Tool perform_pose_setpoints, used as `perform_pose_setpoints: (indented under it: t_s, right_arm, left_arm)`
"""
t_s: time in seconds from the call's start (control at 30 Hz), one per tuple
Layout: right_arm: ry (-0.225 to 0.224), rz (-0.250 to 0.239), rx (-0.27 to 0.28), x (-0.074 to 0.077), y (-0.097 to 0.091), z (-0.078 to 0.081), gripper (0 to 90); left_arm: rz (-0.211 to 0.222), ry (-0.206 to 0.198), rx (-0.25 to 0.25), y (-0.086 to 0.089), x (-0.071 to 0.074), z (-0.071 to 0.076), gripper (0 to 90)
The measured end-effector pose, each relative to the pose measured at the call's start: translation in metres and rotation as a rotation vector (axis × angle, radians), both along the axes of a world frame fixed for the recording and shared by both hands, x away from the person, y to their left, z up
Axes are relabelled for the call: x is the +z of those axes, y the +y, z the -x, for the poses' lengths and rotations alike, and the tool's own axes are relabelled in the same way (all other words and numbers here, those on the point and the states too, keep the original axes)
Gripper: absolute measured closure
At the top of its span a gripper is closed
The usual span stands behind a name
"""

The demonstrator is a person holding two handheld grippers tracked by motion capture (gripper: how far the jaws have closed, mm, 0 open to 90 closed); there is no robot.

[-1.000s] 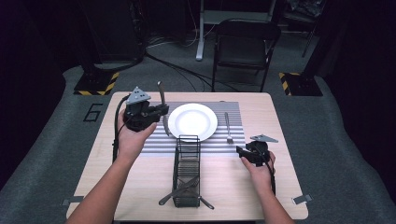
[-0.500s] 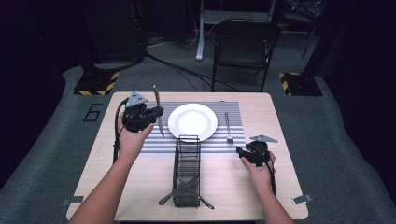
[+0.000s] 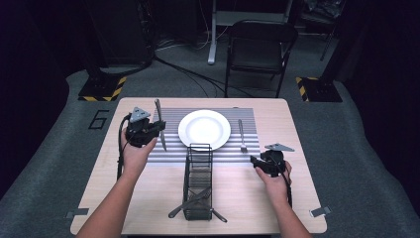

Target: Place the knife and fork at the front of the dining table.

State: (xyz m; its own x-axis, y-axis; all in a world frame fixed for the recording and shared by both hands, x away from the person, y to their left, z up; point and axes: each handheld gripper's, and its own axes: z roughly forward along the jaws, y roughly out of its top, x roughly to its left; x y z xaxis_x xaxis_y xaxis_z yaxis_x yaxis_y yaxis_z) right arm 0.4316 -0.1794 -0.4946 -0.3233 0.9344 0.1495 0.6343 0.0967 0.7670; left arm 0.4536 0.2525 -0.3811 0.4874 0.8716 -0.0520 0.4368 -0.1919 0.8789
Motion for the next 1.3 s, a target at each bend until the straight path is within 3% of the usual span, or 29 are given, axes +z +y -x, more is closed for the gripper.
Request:
perform_pose_setpoints:
  t_s: [0.47,0.73,0.87,1.07,1.3]
  right_arm:
    - [0.005,-0.019,0.005,0.000,0.002,0.000,50.9]
    - [0.002,-0.011,0.013,-0.001,0.002,-0.001,50.9]
    - [0.005,-0.009,0.014,-0.002,0.003,-0.001,50.9]
    - [0.010,-0.013,0.014,-0.002,0.003,-0.001,50.9]
    - [0.013,-0.016,0.014,-0.003,0.002,-0.001,50.9]
  left_arm:
    - [-0.001,0.049,0.050,0.014,-0.035,-0.003,82.3]
    - [-0.020,0.057,0.056,0.014,-0.043,-0.006,82.4]
    - [-0.019,0.038,0.049,0.013,-0.052,-0.012,82.4]
    - [0.039,0.002,0.086,0.014,-0.063,-0.019,82.6]
    - [0.031,0.002,0.105,0.009,-0.066,-0.024,82.5]
